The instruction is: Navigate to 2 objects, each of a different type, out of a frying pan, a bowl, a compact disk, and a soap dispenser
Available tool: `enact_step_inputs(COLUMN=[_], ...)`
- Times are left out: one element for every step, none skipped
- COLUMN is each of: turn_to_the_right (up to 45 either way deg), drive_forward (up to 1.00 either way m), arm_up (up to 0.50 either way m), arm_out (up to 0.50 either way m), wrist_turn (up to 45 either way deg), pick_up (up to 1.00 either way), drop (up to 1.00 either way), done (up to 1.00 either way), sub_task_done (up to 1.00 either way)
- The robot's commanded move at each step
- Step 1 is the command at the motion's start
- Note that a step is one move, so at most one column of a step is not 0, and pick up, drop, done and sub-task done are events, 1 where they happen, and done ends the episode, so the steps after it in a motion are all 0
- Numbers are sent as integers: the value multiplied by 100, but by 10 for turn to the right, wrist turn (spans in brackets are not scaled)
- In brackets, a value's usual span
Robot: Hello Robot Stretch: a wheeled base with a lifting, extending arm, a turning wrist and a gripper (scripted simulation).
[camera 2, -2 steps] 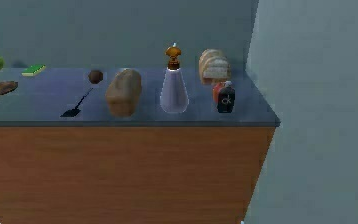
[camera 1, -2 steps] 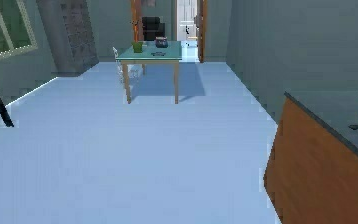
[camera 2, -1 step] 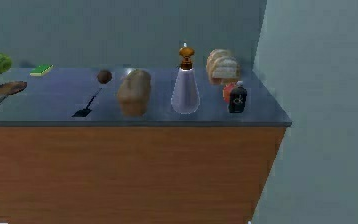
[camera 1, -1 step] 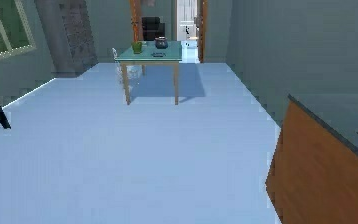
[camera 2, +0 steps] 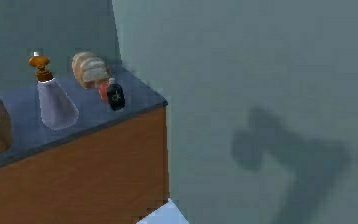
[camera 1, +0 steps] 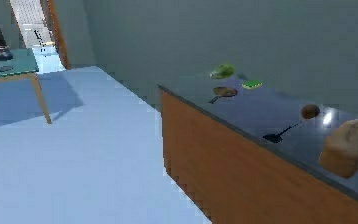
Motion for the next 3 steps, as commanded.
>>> enact_step_inputs(turn_to_the_right=[0, 120, 0], drive_forward=[10, 0, 0], arm_up=[0, 0, 0], arm_out=[0, 0, 0], wrist_turn=[0, 0, 0], pick_up=[0, 0, 0], drop=[0, 0, 0], done=[0, 0, 100], sub_task_done=[0, 0, 0])
